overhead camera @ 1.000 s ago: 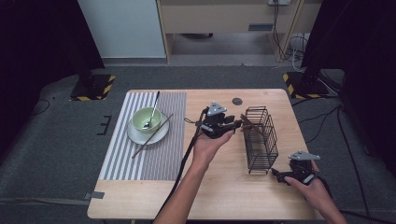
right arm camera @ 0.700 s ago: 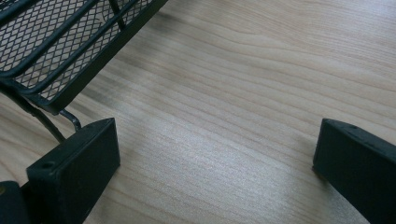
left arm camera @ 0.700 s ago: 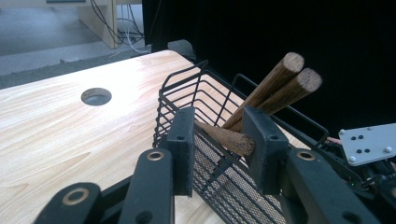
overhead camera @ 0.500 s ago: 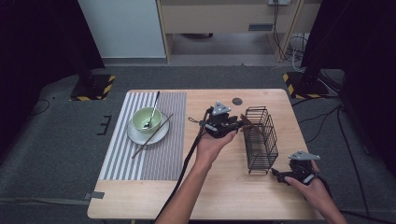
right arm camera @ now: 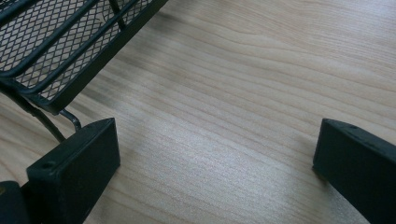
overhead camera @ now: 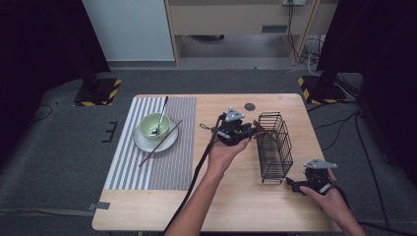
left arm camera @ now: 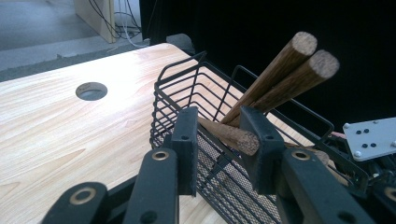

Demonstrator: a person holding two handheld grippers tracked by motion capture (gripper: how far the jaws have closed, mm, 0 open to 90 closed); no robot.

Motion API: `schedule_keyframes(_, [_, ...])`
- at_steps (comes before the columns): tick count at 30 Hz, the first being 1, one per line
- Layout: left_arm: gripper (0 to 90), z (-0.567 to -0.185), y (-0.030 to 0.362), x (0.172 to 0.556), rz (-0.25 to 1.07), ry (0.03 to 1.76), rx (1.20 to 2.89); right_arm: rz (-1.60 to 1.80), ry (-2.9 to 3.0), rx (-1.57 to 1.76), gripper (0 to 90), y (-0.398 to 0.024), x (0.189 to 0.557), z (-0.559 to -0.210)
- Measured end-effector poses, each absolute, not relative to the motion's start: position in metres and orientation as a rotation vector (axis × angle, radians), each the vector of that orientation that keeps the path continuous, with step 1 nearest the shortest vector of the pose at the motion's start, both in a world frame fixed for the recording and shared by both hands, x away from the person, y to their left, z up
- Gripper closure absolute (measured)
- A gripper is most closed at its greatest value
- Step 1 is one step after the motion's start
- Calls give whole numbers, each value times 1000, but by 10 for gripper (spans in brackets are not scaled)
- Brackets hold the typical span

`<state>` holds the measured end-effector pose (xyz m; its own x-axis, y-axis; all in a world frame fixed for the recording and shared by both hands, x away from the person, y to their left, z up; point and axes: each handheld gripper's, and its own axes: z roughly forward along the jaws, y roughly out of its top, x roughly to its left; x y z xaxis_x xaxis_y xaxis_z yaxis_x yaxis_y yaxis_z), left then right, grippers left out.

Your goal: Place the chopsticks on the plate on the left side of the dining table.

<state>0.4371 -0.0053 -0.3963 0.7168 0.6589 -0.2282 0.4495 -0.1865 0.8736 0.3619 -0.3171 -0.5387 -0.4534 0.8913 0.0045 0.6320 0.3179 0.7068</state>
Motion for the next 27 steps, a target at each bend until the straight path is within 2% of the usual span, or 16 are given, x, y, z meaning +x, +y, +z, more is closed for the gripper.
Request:
schedule_keyframes(7, [683, -398, -6, 439, 234, 871, 1827, 916, 2203, 1354, 6, -317, 362, -539])
schedule_keyframes(14, [773, -397, -9, 436, 246, 859, 1829, 917, 2205, 1353, 6, -317, 362, -539])
schedule_keyframes(27, [826, -395, -12, 431, 334, 876, 1824, 917, 2208, 1350, 6, -317, 362, -539])
